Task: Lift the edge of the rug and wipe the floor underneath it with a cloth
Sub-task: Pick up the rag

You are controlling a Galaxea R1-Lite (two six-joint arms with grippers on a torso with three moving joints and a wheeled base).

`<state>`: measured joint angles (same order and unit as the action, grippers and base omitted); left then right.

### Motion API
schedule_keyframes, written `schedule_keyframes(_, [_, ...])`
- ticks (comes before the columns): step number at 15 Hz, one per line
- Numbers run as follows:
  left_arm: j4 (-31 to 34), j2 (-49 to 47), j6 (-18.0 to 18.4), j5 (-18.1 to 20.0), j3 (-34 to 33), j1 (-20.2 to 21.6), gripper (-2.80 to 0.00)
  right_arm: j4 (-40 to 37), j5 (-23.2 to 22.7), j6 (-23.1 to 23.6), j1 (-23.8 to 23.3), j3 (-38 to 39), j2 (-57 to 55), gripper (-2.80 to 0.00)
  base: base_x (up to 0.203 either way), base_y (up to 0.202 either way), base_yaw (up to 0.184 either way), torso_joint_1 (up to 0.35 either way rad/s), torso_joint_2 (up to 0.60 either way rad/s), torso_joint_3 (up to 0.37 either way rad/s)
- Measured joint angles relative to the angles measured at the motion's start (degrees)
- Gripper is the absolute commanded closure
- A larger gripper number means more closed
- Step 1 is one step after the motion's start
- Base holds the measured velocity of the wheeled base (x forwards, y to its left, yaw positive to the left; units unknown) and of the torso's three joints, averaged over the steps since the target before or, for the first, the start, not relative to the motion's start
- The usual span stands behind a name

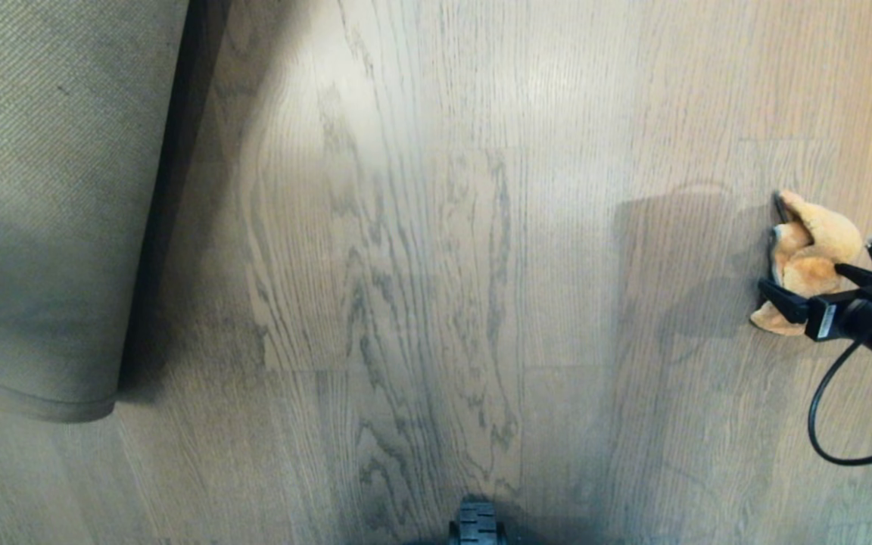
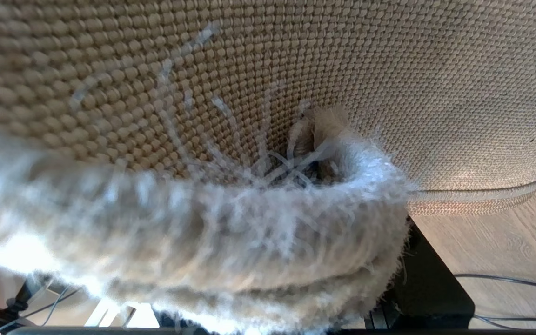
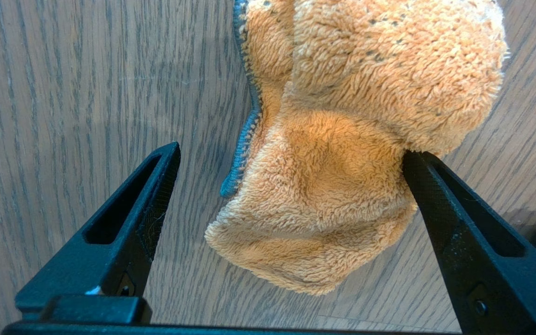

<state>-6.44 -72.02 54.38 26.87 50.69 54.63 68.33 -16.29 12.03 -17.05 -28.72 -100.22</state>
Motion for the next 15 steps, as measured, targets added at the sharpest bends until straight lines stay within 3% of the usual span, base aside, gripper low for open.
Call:
schedule_keyframes(6, [0.0, 0.0, -0.1, 0.0, -0.1, 0.0, 0.0, 0.9, 0.0, 0.2, 0.1, -0.1, -0.1, -2.8, 0.0, 0.0, 0.0, 0.0, 0.0, 0.0])
schedule_keyframes(7, [0.0, -0.1, -0.1, -0.1, -0.1, 0.0, 0.0, 1.9, 0.0, 0.2, 0.2, -0.1, -0.3, 0.0, 0.0, 0.0, 0.0, 0.0, 0.0, 0.0])
schedule_keyframes(11, [0.0, -0.1, -0.1, -0.1, -0.1, 0.1, 0.0, 8.4, -0.1, 0.1, 0.2, 0.2, -2.4, 0.0, 0.0, 0.0, 0.0, 0.0, 0.0, 0.0])
schedule_keyframes(15, [0.0, -0.1, -0.1, -0.1, -0.1, 0.1, 0.0, 8.8, -0.1, 0.0, 0.3, 0.1, -3.4, 0.0, 0.0, 0.0, 0.0, 0.0, 0.0, 0.0])
